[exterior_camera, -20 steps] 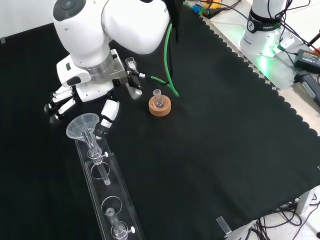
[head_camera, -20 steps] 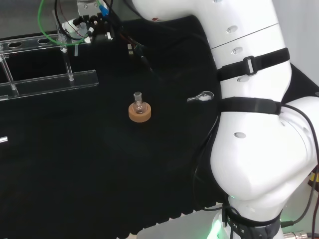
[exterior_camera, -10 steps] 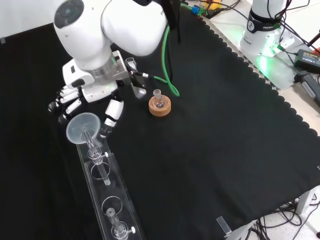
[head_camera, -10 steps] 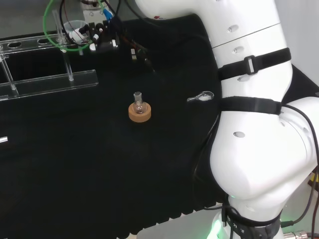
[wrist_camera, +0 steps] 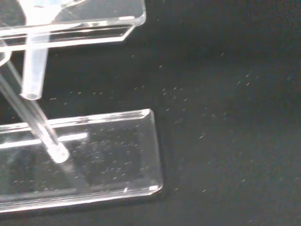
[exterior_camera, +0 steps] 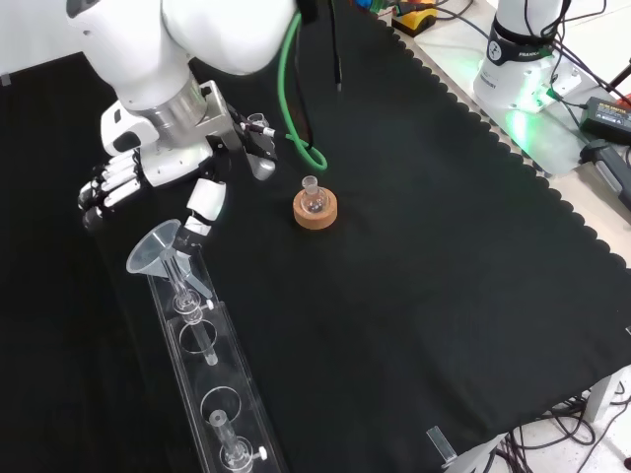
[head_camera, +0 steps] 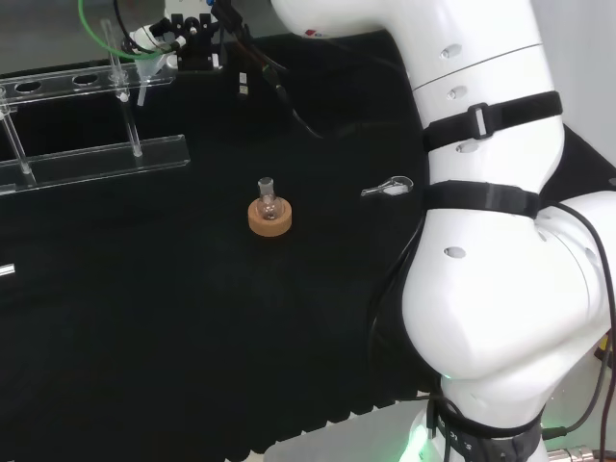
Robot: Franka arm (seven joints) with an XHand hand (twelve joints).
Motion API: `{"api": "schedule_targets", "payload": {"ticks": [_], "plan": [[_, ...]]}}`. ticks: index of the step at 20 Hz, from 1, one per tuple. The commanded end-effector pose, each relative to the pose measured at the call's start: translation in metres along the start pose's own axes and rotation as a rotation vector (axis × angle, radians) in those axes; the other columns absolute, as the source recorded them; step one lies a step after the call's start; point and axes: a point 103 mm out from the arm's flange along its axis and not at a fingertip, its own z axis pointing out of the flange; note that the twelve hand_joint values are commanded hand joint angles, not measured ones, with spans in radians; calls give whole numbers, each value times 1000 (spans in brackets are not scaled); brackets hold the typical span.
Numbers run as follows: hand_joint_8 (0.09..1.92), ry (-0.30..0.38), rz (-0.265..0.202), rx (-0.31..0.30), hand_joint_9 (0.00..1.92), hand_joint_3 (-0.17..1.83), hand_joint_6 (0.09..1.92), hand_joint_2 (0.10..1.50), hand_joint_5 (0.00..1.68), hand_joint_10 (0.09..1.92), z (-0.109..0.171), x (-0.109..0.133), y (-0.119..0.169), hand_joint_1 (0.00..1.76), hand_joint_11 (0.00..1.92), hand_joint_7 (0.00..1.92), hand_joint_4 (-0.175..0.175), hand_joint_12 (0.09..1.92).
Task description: Pick up the funnel from the transparent funnel stand.
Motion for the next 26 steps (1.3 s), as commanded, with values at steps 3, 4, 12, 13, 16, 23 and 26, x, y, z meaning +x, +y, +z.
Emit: {"api": "schedule_targets", "payload": {"ticks": [3,4,12,13,16,23,26], "plan": [[87,191,-46,103,0,-9,87,802,0,87,0,3,6,189,158,0,173,1561],[87,196,-45,94,0,-10,87,801,0,87,0,3,6,191,160,0,174,1559],[87,175,-85,137,13,-8,87,802,0,87,4,19,2,199,133,0,160,1550],[87,165,-89,139,11,-7,87,803,0,87,4,22,0,199,125,0,158,1549],[87,133,-109,145,5,-5,87,807,0,87,5,31,-2,195,100,0,151,1549],[87,105,-134,148,0,-1,87,815,0,87,5,38,-9,185,53,0,137,1570],[87,33,-119,133,0,1,87,819,0,87,5,41,-12,177,41,0,131,1573]]}}
